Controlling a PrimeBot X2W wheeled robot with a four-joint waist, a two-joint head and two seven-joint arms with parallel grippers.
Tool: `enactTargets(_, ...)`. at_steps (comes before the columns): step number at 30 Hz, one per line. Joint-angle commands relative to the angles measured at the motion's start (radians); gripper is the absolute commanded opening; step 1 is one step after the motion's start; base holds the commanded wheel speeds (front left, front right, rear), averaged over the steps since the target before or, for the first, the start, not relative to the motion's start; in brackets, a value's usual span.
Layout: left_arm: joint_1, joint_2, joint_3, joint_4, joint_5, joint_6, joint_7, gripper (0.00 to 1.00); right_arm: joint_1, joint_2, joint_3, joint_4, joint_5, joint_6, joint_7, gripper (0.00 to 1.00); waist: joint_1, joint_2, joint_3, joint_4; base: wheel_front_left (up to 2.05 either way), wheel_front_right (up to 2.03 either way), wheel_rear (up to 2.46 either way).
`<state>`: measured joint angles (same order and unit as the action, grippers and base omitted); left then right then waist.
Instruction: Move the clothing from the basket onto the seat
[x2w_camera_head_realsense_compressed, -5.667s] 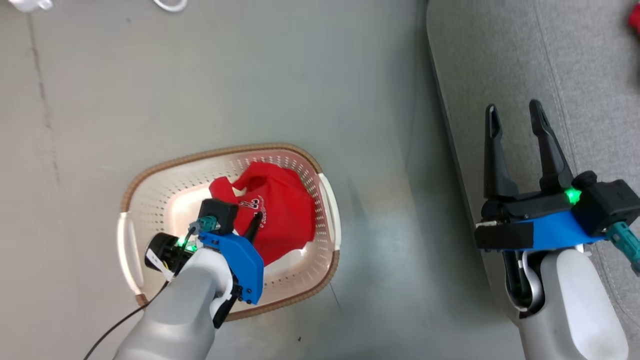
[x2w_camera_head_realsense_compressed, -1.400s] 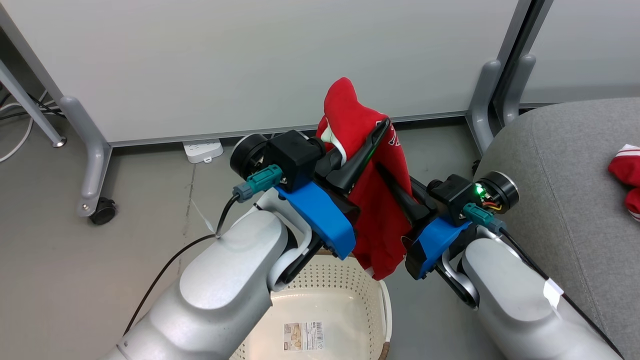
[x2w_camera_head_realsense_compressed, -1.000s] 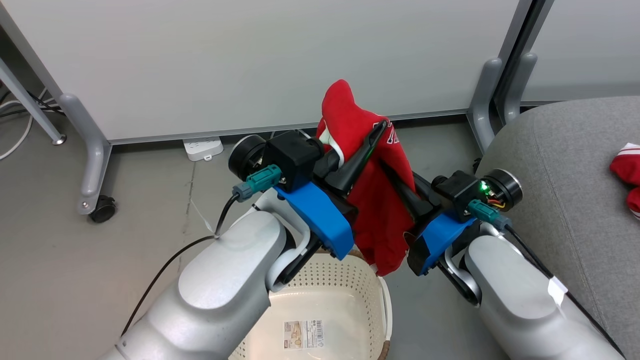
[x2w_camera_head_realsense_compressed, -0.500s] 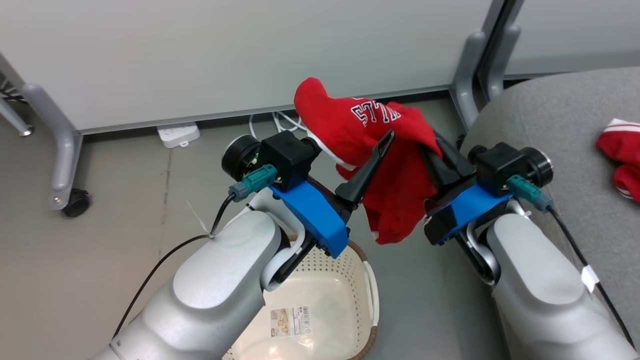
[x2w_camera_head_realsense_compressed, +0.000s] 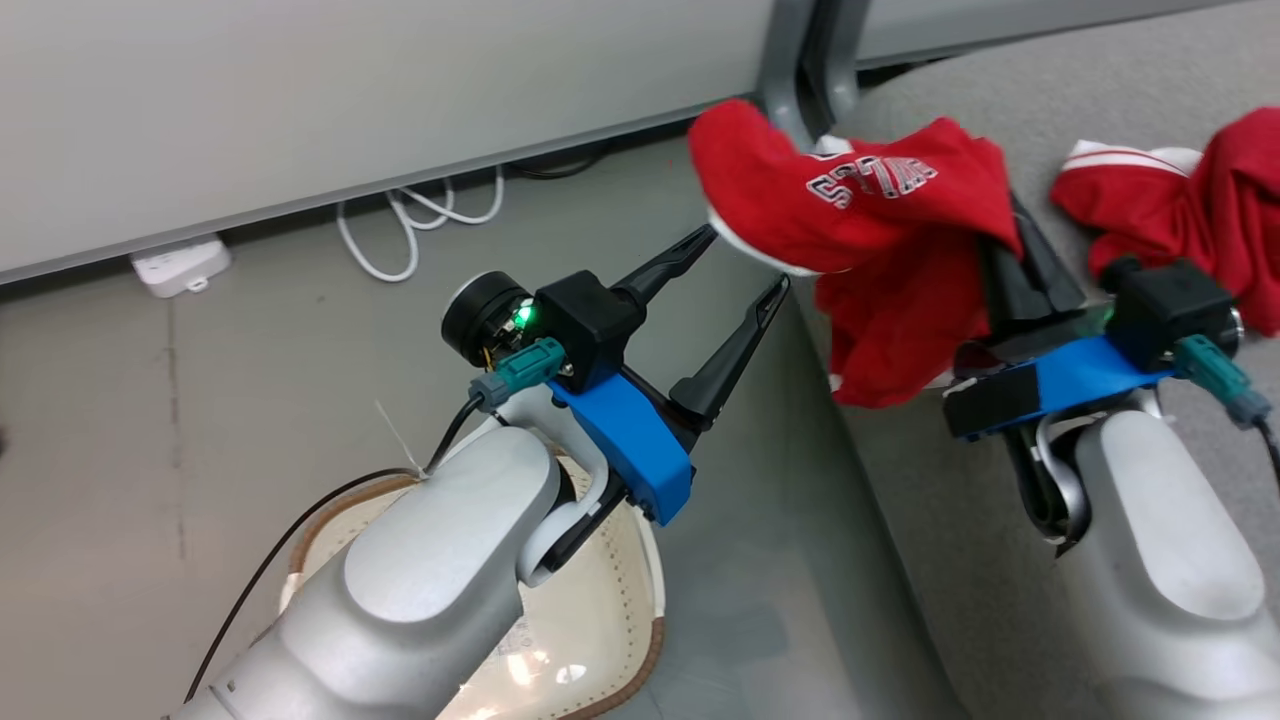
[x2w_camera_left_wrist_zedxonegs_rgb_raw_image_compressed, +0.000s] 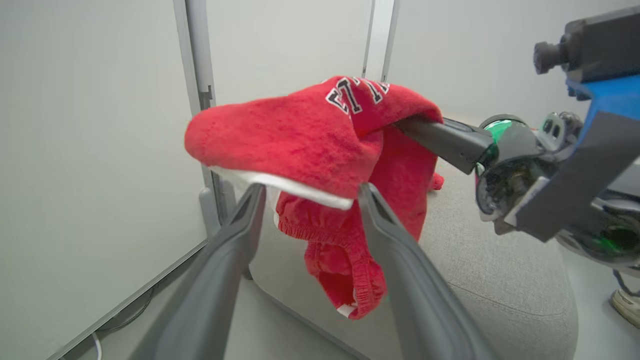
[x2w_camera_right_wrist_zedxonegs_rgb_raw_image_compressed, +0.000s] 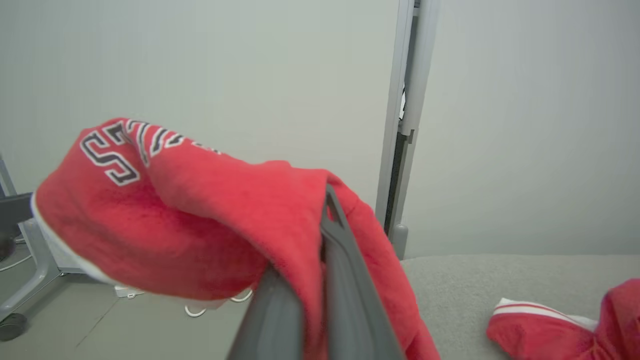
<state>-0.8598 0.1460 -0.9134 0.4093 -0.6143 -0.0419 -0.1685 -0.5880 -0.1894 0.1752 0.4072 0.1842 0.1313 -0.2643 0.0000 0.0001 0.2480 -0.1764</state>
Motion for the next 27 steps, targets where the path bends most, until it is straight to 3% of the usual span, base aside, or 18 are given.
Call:
enactTargets(1,-0.011,0.007,-0.006,-0.002,0.008,0.002,0.0,1.0,0.022,0.008,-0.028,-0.02,-0.01,-0.001,0.0,0.0,0.0,-0.0001,0.03,-0.044,0.0,0.0,0.0)
enactTargets(16,-0.005,0.006,-0.06,-0.005,0.029,-0.01,0.017,1.0,0.211,0.066,-0.267,-0.176,-0.037,-0.001,0.0,0.0,0.0,-0.0001,0.08,-0.178,0.0,0.0,0.0)
enactTargets(27,0.0,0.006,-0.085,-0.005,0.033,-0.008,0.02,1.0,0.299,0.106,-0.314,-0.224,-0.043,-0.001,0.0,0.0,0.0,-0.0001,0.094,-0.221,0.0,0.0,0.0)
